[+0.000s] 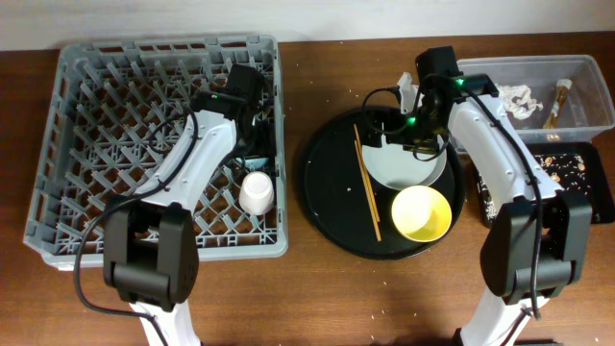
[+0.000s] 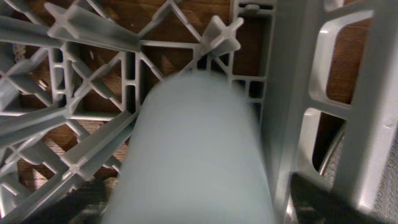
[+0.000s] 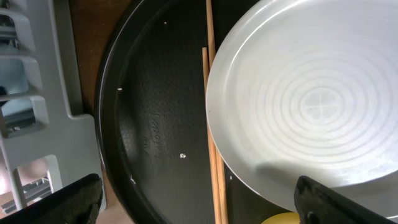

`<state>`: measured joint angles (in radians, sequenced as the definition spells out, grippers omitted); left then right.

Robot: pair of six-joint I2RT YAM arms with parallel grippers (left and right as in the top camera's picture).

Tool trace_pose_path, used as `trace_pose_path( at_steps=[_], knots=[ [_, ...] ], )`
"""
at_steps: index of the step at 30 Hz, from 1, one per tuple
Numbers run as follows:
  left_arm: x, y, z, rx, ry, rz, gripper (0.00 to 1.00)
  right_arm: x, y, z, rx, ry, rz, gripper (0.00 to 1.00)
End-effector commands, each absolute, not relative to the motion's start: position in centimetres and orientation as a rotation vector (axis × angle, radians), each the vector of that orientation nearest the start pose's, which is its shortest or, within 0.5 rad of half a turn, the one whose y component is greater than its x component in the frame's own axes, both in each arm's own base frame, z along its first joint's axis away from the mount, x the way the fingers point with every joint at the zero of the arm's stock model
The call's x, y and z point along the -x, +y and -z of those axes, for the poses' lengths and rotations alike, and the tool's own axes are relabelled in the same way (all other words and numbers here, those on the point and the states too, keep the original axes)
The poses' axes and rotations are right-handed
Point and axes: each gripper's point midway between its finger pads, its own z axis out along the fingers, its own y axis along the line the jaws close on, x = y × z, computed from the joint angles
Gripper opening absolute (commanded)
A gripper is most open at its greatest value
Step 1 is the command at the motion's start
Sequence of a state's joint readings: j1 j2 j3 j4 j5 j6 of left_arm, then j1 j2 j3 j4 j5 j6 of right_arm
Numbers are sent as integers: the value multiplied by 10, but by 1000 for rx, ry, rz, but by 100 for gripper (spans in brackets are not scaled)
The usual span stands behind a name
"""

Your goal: Sort waste into correct bins and load items into the dishwasher rack

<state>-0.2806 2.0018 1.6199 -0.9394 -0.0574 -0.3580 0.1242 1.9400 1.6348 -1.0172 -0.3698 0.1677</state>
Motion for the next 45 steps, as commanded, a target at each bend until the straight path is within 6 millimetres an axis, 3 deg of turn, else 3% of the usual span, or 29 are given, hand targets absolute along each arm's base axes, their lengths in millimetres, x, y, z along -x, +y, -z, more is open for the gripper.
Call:
trace_pose_path(
  at_steps=[1,2,4,6,7,9,11,13,15,18,21,24,27,35,36,38,40,43,45],
  knots=[
    [-435,-112,-88,123,2860,30,99,-423,112,-138,29,2831,-563,91],
    [-438,-113,-94,122,2851,34,99,-424,111,-143,30,2819,-563,89],
    [-448,-116,-136,123,2805,54,99,-430,107,-193,38,2717,-558,85],
    [-443,-128,-173,83,2797,113,99,-429,101,-234,24,2629,-543,82],
    [-435,-140,-187,41,2803,145,99,-421,77,-266,-99,2570,-448,82],
    [-410,-186,-194,-98,2832,257,99,-398,33,-296,-288,2510,-299,97],
    [-393,-225,-193,-183,2837,318,98,-380,5,-308,-376,2487,-255,98],
    [-379,-281,-178,-220,2795,398,90,-375,-11,-302,-443,2512,-264,98],
    [-371,-300,-158,-171,2806,432,82,-374,-12,-298,-448,2526,-263,98],
    [-358,-327,-132,-214,2789,472,79,-375,-12,-294,-452,2541,-262,99],
    [-340,-361,-113,-321,2753,517,79,-373,-11,-292,-454,2549,-262,99],
    [-323,-394,-77,-519,2740,505,82,-372,-11,-290,-456,2556,-261,99],
    [-314,-406,-62,-639,2746,554,87,-372,-11,-290,-456,2557,-261,99],
    [-316,-416,-32,-630,2781,602,67,-372,-11,-290,-456,2557,-262,99],
    [-316,-416,-32,-630,2781,602,62,-372,-11,-290,-456,2557,-261,99],
    [-318,-417,-33,-628,2769,609,41,-372,-11,-288,-457,2562,-261,99],
    [-321,-417,-34,-621,2763,615,28,-370,-11,-282,-462,2577,-260,99],
    [-321,-416,-33,-621,2767,612,1,-372,-11,-270,-467,2593,-260,99],
    [-324,-414,-40,-609,2771,618,1,-373,-12,-271,-465,2586,-260,98]
  ],
)
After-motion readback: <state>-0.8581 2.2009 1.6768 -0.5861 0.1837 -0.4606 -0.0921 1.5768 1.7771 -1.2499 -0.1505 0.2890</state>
